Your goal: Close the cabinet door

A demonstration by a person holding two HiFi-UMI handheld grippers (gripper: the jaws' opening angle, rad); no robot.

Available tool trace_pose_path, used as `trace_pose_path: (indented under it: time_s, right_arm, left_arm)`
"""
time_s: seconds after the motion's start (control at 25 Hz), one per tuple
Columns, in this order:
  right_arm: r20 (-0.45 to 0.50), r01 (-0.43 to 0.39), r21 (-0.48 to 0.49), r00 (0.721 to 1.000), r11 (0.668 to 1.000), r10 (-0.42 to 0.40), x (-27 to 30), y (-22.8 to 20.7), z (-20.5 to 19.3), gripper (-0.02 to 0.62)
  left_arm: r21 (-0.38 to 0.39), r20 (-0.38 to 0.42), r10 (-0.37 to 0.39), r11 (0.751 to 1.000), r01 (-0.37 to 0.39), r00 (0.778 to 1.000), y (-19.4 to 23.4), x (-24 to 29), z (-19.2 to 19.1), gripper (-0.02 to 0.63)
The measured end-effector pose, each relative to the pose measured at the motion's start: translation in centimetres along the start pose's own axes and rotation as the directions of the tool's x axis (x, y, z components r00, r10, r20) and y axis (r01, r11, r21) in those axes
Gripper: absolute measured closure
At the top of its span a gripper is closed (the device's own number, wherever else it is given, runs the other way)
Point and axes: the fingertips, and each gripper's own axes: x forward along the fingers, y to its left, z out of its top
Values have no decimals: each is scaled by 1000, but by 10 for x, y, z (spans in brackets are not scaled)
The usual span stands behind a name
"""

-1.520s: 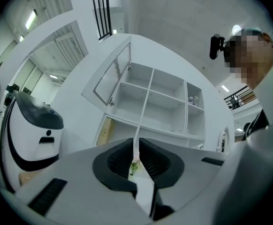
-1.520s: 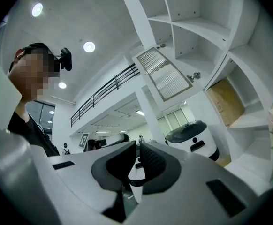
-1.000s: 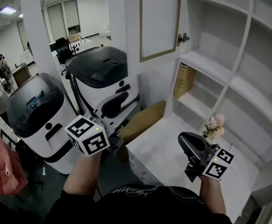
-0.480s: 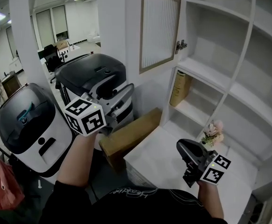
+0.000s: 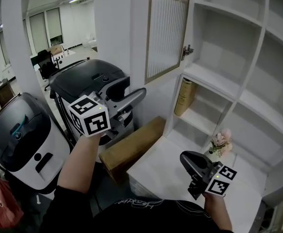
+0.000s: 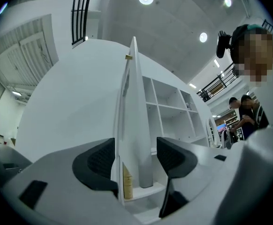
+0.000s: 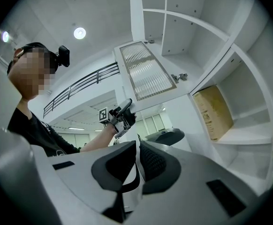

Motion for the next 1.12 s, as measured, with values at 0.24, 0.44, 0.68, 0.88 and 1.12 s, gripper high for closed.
trace_pose_path:
  time_s: [0.24,0.44,0.68,0.88,1.12]
  right_arm:
    - [-2,17,3,1000,1000,-17,4,-3,-3,541]
    - [-11,26,6,1000,1000,-26,5,-7,-8,541]
    - [-5,51,11,999,999,-51,-2,-16,-9,541]
    - [-13,83,32,997,996,-82,-12,-24,-17,541]
    - [-26,99,63,995,993,-97,-27,-31,-26,541]
  left_arm:
    - [17,-7,-26,1000,26,1000,1,6,-2,327]
    - [48,-3,-59,997,59,998,-5,9,-1,328]
    - [27,-8,-96,995,96,995,-21,14,-2,348]
    - [7,21,-73,997,73,997,-21,17,-2,355]
    - [15,28,-43,999,43,999,-29,20,-3,356]
